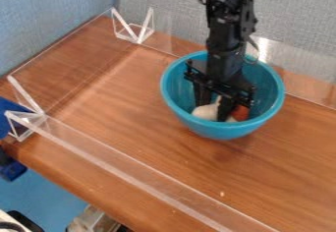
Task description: Remove the mushroom from inside the blue bowl and put it on the table
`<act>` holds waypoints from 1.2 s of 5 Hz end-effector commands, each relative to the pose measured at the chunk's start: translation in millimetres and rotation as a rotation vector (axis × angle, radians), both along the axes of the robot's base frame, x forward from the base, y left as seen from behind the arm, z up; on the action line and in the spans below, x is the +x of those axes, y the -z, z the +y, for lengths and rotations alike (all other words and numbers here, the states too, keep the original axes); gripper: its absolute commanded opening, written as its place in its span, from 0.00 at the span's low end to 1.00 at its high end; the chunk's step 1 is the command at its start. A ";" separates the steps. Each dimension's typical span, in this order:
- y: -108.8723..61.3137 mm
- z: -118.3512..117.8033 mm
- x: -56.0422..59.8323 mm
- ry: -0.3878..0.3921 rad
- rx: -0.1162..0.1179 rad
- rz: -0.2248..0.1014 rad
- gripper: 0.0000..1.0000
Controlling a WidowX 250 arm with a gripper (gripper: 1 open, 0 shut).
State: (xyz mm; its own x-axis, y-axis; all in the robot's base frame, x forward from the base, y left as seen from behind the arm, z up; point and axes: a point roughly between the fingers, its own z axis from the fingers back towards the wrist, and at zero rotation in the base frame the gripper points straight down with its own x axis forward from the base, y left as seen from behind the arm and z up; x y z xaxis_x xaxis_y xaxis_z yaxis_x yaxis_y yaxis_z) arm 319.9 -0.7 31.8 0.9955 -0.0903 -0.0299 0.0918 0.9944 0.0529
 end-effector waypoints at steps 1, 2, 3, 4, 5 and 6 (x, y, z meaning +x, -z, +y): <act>3.7 18.8 -12.6 -0.005 0.019 0.042 0.00; 4.2 18.2 -13.1 -0.001 0.014 0.043 0.00; 4.3 17.8 -13.7 0.003 0.008 0.043 0.00; 4.3 17.4 -14.2 0.006 0.004 0.043 0.00; 4.4 17.0 -14.7 0.010 -0.001 0.043 0.00; 4.6 16.4 -15.3 0.015 -0.007 0.043 0.00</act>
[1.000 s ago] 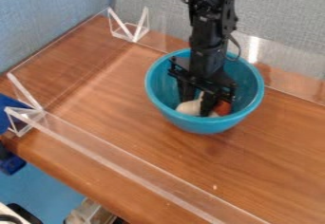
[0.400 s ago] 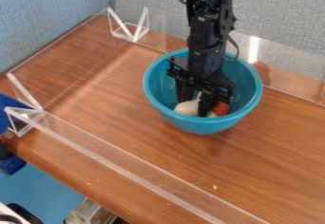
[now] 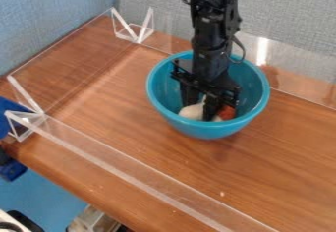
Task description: Remove the mushroom from inside the blue bowl and put it on the table
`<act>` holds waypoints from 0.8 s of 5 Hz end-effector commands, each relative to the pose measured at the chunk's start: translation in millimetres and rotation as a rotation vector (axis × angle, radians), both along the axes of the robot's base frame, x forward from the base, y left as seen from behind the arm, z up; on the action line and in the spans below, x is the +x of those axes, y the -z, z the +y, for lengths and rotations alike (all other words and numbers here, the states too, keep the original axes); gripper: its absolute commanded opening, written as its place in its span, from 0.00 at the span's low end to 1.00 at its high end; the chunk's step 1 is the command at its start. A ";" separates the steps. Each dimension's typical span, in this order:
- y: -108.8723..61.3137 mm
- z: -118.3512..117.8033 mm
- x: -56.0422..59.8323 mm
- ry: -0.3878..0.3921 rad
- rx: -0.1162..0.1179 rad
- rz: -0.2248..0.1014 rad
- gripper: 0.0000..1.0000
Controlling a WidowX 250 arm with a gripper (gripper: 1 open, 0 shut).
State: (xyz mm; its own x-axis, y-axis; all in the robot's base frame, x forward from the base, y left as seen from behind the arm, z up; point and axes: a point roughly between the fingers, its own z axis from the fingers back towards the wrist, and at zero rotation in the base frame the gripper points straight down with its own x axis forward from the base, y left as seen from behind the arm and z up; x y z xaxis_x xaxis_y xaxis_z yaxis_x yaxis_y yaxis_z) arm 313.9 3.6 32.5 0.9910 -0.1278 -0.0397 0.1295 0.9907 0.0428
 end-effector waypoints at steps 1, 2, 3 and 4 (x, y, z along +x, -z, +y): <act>5.5 11.5 -9.7 -0.019 -0.002 0.032 0.00; 5.4 11.1 -10.1 -0.015 -0.007 0.032 0.00; 5.3 10.7 -10.6 -0.011 -0.012 0.032 0.00; 5.0 10.3 -11.2 -0.007 -0.016 0.031 0.00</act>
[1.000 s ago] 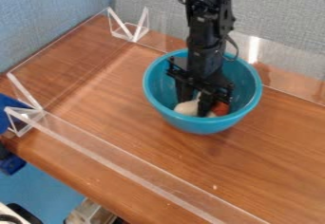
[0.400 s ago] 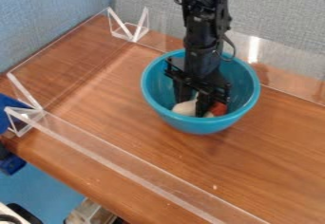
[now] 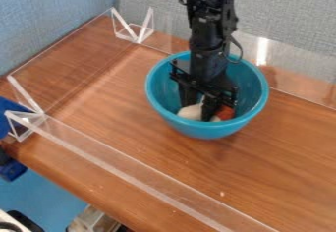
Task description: Remove the mushroom from inside the blue bowl and put it on the table
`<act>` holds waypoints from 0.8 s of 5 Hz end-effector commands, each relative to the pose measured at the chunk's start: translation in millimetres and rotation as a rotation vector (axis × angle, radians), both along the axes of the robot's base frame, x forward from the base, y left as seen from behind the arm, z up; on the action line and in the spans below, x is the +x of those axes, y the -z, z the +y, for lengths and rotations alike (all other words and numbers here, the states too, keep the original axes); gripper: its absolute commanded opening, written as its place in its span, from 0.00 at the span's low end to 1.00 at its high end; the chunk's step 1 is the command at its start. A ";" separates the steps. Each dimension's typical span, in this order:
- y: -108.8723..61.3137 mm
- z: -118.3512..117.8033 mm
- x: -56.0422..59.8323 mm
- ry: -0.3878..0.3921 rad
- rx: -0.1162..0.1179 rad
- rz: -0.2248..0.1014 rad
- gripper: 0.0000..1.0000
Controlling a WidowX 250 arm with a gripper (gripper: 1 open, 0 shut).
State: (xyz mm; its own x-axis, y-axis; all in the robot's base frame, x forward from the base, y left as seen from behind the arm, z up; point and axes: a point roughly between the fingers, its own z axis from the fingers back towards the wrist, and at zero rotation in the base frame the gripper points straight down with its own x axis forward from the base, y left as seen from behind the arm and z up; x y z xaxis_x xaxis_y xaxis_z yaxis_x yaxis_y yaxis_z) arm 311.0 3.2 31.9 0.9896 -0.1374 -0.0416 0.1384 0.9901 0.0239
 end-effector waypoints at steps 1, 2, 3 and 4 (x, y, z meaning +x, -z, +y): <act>3.9 10.3 -8.9 -0.010 -0.002 0.027 0.00; 3.2 10.0 -9.5 -0.005 -0.007 0.026 0.00; 1.9 10.0 -10.2 -0.001 -0.011 0.024 0.00; 0.6 10.0 -10.9 0.004 -0.016 0.022 0.00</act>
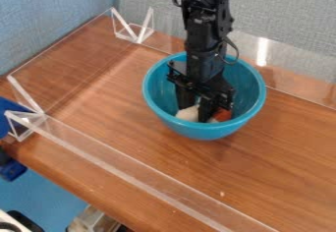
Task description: Remove the mushroom from inside the blue bowl and put it on the table
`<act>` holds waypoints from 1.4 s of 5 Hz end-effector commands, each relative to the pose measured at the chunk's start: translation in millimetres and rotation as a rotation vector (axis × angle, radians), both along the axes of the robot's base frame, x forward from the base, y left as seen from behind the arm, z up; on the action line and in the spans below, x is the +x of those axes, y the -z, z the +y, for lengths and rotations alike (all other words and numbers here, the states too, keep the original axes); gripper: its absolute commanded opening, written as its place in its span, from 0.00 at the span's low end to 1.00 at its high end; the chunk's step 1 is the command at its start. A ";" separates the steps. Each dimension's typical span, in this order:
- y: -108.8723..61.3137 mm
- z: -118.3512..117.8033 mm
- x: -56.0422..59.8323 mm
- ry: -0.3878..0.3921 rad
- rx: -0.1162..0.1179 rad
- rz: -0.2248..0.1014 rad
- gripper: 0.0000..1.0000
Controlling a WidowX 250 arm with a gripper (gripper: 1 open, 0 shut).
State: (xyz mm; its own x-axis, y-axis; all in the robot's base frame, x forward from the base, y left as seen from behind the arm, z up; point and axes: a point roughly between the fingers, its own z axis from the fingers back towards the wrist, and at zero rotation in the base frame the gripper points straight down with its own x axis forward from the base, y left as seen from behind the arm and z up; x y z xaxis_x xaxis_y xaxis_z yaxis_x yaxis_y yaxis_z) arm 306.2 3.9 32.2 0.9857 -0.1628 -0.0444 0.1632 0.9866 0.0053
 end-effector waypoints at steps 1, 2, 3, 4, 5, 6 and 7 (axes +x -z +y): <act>-1.8 8.9 -7.1 -0.015 0.006 0.011 0.00; -4.3 8.5 -8.1 -0.009 0.009 0.006 0.00; -6.1 8.0 -9.0 -0.002 0.012 0.002 0.00; -7.7 7.4 -10.0 0.005 0.015 -0.002 0.00; -9.5 6.6 -11.0 0.013 0.017 -0.006 0.00; -10.6 5.0 -12.1 0.022 0.019 -0.008 0.00; -11.0 3.1 -13.0 0.031 0.020 -0.010 0.00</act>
